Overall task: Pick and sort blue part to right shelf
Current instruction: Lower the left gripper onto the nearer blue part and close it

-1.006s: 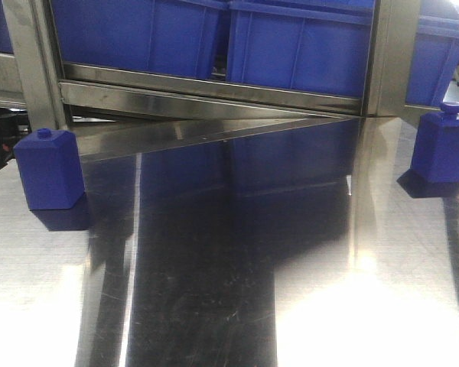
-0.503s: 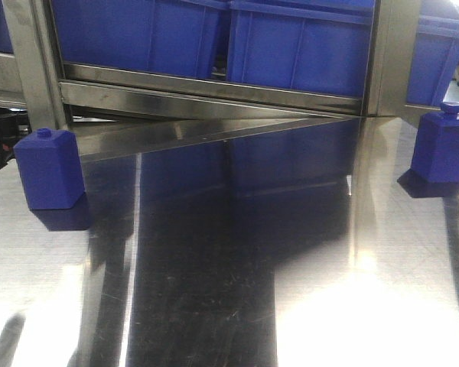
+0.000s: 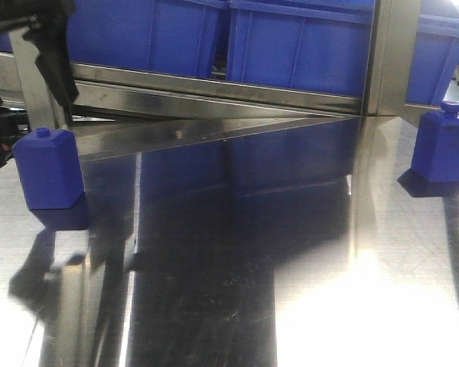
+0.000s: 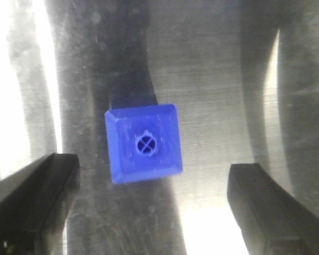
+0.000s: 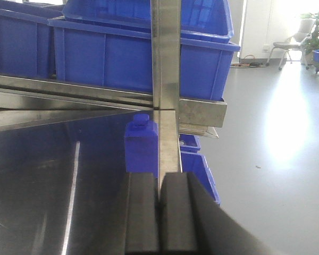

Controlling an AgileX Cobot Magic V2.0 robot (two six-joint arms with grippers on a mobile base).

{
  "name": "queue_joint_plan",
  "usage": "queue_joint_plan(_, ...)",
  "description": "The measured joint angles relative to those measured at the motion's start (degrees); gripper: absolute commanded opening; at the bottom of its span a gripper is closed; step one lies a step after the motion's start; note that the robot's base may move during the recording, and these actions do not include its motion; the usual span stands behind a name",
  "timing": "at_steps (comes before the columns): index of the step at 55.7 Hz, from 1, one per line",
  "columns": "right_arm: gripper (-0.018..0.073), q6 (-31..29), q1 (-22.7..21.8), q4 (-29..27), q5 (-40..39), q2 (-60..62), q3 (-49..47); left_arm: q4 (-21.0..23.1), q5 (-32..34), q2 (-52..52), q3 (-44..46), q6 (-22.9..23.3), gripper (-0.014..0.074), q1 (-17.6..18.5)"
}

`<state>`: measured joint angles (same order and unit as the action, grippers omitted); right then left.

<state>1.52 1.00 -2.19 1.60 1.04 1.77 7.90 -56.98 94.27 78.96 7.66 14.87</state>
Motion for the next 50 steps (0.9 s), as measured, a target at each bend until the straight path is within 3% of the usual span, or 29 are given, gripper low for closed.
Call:
queue_joint_plan(29,0.0038,0.0,0.0,0.0,0.0,0.0,0.0,-1.5,2.5,8.9,0.1,0.4,0.0598,0.1)
queue_joint_plan(50,0.0038,0.0,0.0,0.0,0.0,0.0,0.0,-1.6,2.5,10.3,0.4,0.4,0.0365,0.1)
